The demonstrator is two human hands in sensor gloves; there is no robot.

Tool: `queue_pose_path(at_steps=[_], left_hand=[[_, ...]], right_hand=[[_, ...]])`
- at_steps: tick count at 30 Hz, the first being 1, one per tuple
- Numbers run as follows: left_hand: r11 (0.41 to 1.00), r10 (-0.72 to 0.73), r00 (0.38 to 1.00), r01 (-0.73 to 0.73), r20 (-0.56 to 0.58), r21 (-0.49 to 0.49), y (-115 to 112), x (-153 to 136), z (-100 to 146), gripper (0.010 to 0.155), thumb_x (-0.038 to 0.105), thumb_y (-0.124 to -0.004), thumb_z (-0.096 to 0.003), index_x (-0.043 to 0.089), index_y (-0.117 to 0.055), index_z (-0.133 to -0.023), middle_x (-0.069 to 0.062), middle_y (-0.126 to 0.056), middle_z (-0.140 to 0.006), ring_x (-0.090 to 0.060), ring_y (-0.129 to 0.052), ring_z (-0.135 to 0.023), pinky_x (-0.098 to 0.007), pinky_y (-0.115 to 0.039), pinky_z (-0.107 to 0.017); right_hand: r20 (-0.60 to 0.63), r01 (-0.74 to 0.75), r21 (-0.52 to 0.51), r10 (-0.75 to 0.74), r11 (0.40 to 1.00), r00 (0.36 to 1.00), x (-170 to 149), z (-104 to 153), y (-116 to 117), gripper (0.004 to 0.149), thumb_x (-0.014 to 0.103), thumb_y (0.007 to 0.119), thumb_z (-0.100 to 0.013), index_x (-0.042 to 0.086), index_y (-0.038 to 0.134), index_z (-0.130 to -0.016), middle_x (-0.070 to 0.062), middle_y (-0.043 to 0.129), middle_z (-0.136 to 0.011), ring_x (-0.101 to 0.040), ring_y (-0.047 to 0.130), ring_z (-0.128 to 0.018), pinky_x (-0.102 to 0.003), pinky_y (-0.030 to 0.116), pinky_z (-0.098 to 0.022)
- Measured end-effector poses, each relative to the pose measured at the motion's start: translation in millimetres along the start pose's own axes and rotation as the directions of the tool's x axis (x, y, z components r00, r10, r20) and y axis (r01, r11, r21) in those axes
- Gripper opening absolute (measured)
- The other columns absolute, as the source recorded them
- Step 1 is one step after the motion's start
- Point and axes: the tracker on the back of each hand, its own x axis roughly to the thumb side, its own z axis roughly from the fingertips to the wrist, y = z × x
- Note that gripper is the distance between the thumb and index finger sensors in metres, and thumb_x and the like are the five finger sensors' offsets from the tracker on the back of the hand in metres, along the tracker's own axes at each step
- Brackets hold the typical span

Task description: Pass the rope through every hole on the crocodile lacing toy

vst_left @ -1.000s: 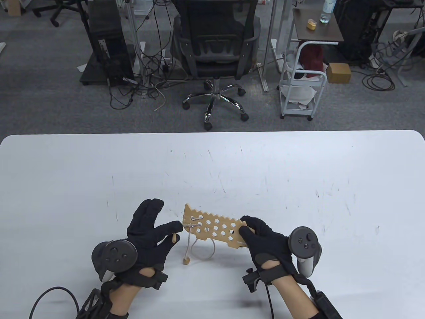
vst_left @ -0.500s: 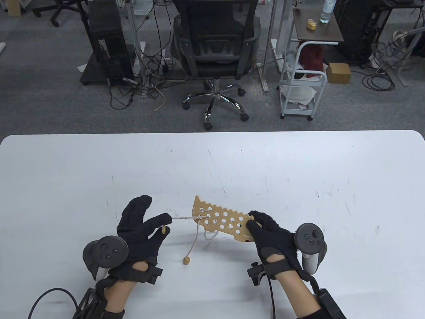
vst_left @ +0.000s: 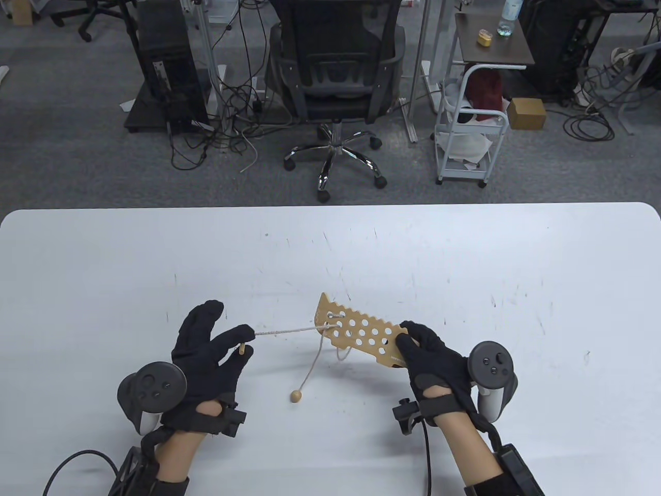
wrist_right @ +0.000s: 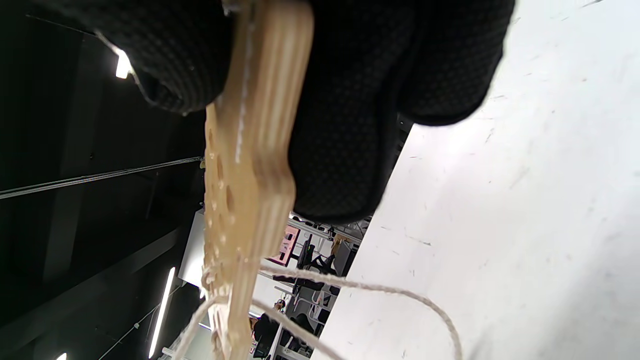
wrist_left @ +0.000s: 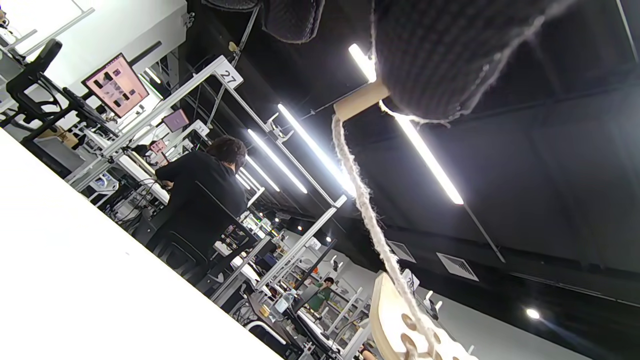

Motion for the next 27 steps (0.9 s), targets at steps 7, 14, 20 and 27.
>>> queue_pose_path(at_steps=[7, 14, 20, 27], left_hand=[[0.999, 0.02, 0.999, -0.019, -0.027, 0.039, 10, -7, -2, 0.044, 0.045, -0.089, -0.0407, 0.052, -0.084, -0.084, -0.002, -0.048, -0.116, -0.035, -0.039, -0.11, -0.059, -0.033, -0.079], [0.997, 0.036, 0.998, -0.032, -0.054, 0.065, 17, -12, -3, 0.044, 0.045, -0.089, -0.0406, 0.051, -0.084, -0.084, -0.002, -0.048, -0.116, -0.035, -0.039, -0.11, -0.059, -0.033, -0.08], [0.994, 0.053, 0.997, -0.047, -0.064, 0.094, 23, -15, -3, 0.044, 0.045, -0.089, -0.0406, 0.051, -0.084, -0.084, -0.002, -0.049, -0.116, -0.035, -0.04, -0.11, -0.06, -0.033, -0.079], [0.989, 0.075, 0.994, -0.065, -0.076, 0.13, 33, -18, -3, 0.044, 0.045, -0.089, -0.0409, 0.051, -0.084, -0.084, -0.002, -0.05, -0.116, -0.035, -0.041, -0.11, -0.06, -0.034, -0.079]], right_hand=[[-0.027, -0.027, -0.035, 0.026, 0.999, 0.999, -7, -6, -7, 0.047, 0.037, 0.083, -0.045, 0.011, 0.08, -0.084, -0.003, 0.104, -0.064, -0.023, 0.111, -0.044, -0.044, 0.084, -0.045], [-0.059, -0.052, -0.064, 0.048, 0.997, 0.997, -15, -13, -13, 0.047, 0.037, 0.083, -0.045, 0.011, 0.08, -0.084, -0.003, 0.104, -0.064, -0.023, 0.112, -0.044, -0.044, 0.084, -0.045], [-0.087, -0.054, -0.088, 0.046, 0.995, 0.995, -21, -16, -19, 0.047, 0.037, 0.083, -0.045, 0.011, 0.08, -0.084, -0.003, 0.104, -0.064, -0.023, 0.112, -0.044, -0.043, 0.084, -0.045], [-0.109, -0.052, -0.111, 0.04, 0.992, 0.993, -26, -19, -25, 0.047, 0.037, 0.083, -0.045, 0.011, 0.08, -0.084, -0.003, 0.104, -0.064, -0.023, 0.112, -0.044, -0.044, 0.084, -0.045]])
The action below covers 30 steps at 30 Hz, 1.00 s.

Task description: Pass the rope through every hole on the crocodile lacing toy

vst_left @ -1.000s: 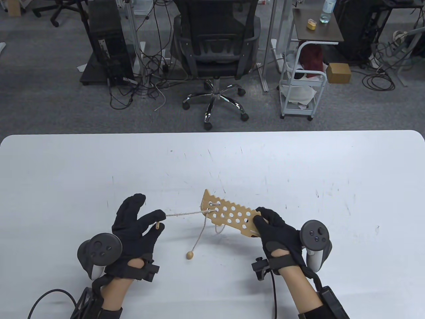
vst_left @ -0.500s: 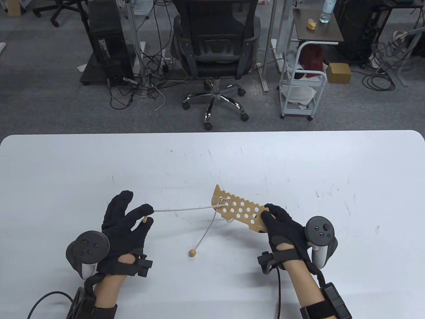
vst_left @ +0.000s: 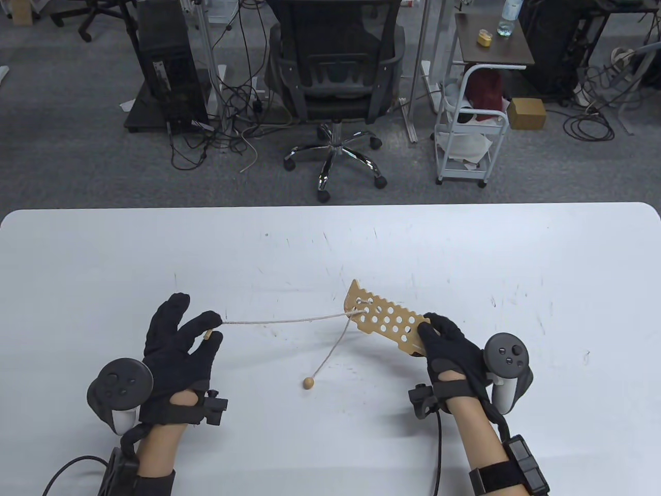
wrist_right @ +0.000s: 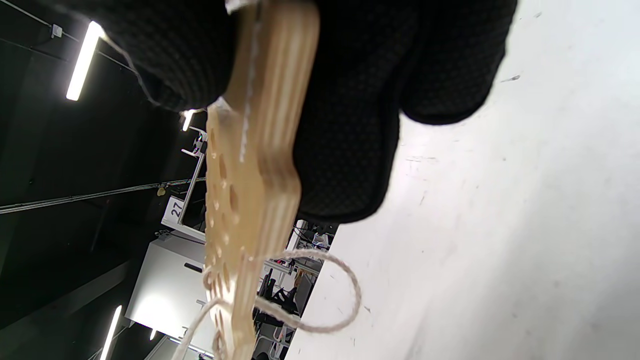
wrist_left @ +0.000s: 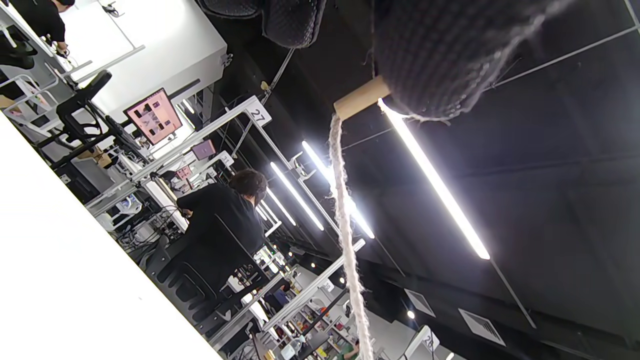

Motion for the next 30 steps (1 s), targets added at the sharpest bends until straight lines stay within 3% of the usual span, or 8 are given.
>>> queue_pose_path(at_steps=[18, 30], left_hand=[[0.996, 0.064, 0.997, -0.061, -0.046, 0.072, 19, -10, -2, 0.044, 0.046, -0.087, -0.042, 0.051, -0.082, -0.086, -0.002, -0.054, -0.114, -0.035, -0.045, -0.109, -0.06, -0.037, -0.079], [0.987, 0.101, 0.992, -0.091, -0.072, 0.129, 33, -18, -3, 0.045, 0.045, -0.082, -0.0435, 0.051, -0.078, -0.088, -0.002, -0.055, -0.114, -0.035, -0.046, -0.109, -0.059, -0.037, -0.079]], right_hand=[[0.009, -0.072, -0.12, 0.073, 0.99, 0.997, -4, -5, -16, 0.047, 0.037, 0.083, -0.045, 0.012, 0.08, -0.085, -0.003, 0.104, -0.065, -0.023, 0.111, -0.044, -0.044, 0.084, -0.045], [-0.012, -0.01, -0.233, 0.007, 0.972, 1.0, -9, -6, -33, 0.047, 0.037, 0.083, -0.045, 0.013, 0.079, -0.085, -0.002, 0.103, -0.066, -0.023, 0.111, -0.046, -0.043, 0.083, -0.046]])
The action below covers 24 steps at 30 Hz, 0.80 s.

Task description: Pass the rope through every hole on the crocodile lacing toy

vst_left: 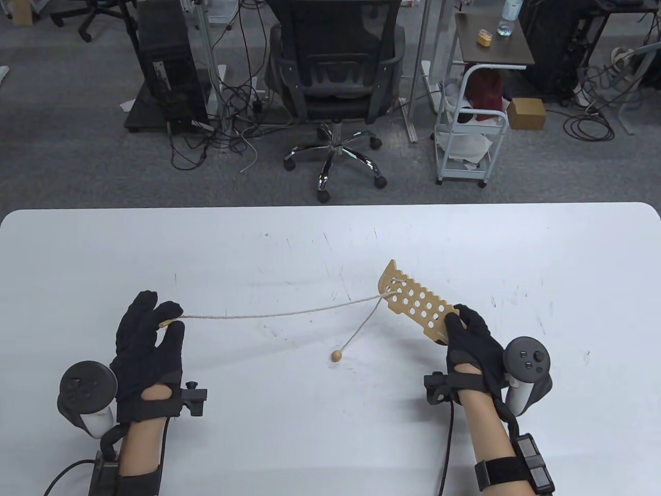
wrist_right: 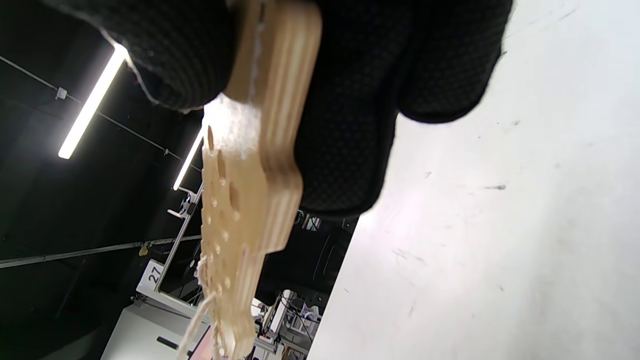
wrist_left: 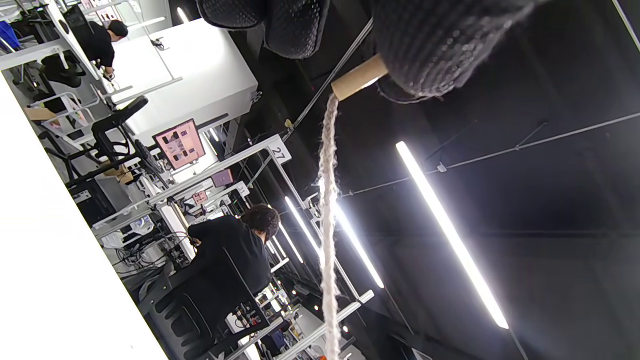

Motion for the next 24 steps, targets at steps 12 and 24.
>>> queue_pose_path(at_steps=[12, 24], left_hand=[[0.996, 0.039, 0.998, -0.035, -0.041, 0.085, 21, -8, -3, 0.045, 0.043, -0.081, -0.0432, 0.051, -0.078, -0.088, -0.002, -0.057, -0.113, -0.035, -0.048, -0.108, -0.06, -0.038, -0.079], [0.998, 0.018, 1.0, -0.017, -0.025, 0.058, 13, -8, -3, 0.046, 0.043, -0.082, -0.0423, 0.049, -0.08, -0.087, 0.0, -0.095, -0.091, -0.031, -0.089, -0.09, -0.059, -0.057, -0.076]], right_hand=[[-0.004, -0.017, -0.063, 0.017, 0.998, 1.0, -4, -3, -7, 0.047, 0.037, 0.083, -0.045, 0.014, 0.079, -0.085, -0.001, 0.103, -0.067, -0.023, 0.111, -0.047, -0.043, 0.083, -0.046], [0.025, -0.001, -0.052, 0.002, 0.999, 1.0, 1, 0, -3, 0.047, 0.037, 0.083, -0.045, 0.014, 0.079, -0.085, -0.002, 0.103, -0.066, -0.022, 0.111, -0.046, -0.043, 0.083, -0.046]])
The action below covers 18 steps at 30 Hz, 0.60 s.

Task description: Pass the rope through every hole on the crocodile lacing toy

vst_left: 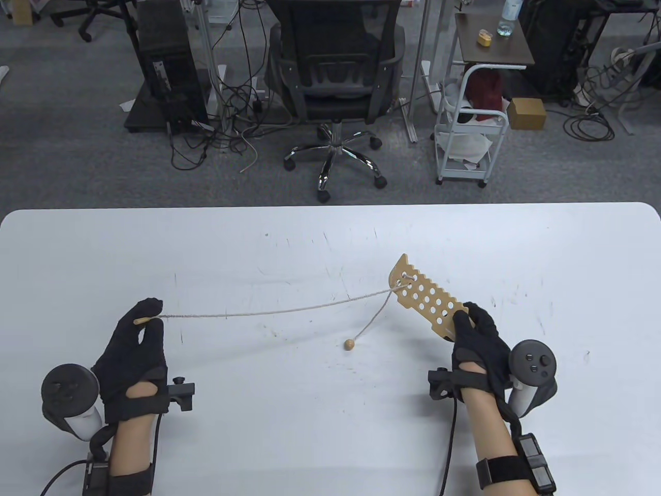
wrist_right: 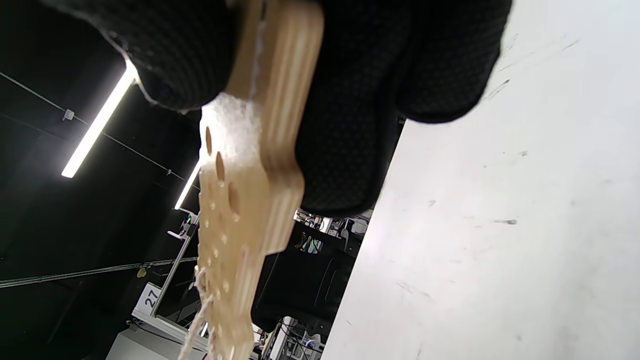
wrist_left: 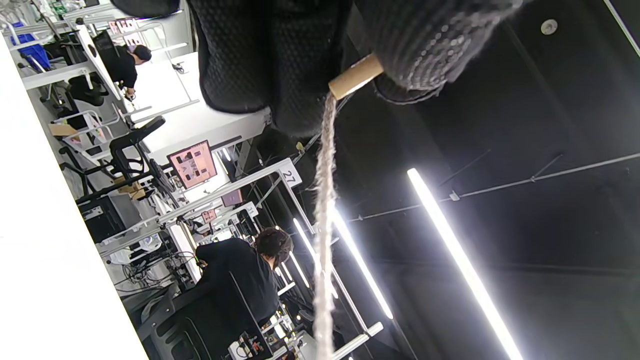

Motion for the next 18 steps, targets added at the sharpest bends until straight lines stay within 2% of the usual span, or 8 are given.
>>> queue_pose_path(at_steps=[11, 18], left_hand=[[0.994, -0.027, 0.999, 0.031, 0.032, -0.108, -20, 6, 2, 0.052, 0.03, -0.082, -0.0425, 0.038, -0.078, -0.093, 0.002, -0.095, -0.085, -0.03, -0.09, -0.085, -0.058, -0.058, -0.075], [0.984, -0.051, 0.997, 0.059, 0.052, -0.169, -33, 9, 5, 0.054, 0.032, -0.083, -0.042, 0.031, -0.078, -0.095, 0.003, -0.097, -0.079, -0.028, -0.093, -0.079, -0.057, -0.06, -0.074]], right_hand=[[0.062, 0.007, 0.055, -0.01, 0.998, 0.998, 13, 10, 10, 0.047, 0.037, 0.083, -0.044, 0.013, 0.08, -0.085, -0.002, 0.103, -0.066, -0.023, 0.111, -0.045, -0.043, 0.083, -0.045], [0.108, 0.022, 0.101, -0.033, 0.995, 0.994, 23, 19, 16, 0.047, 0.037, 0.083, -0.044, 0.013, 0.08, -0.084, -0.002, 0.104, -0.065, -0.023, 0.111, -0.045, -0.043, 0.083, -0.046]])
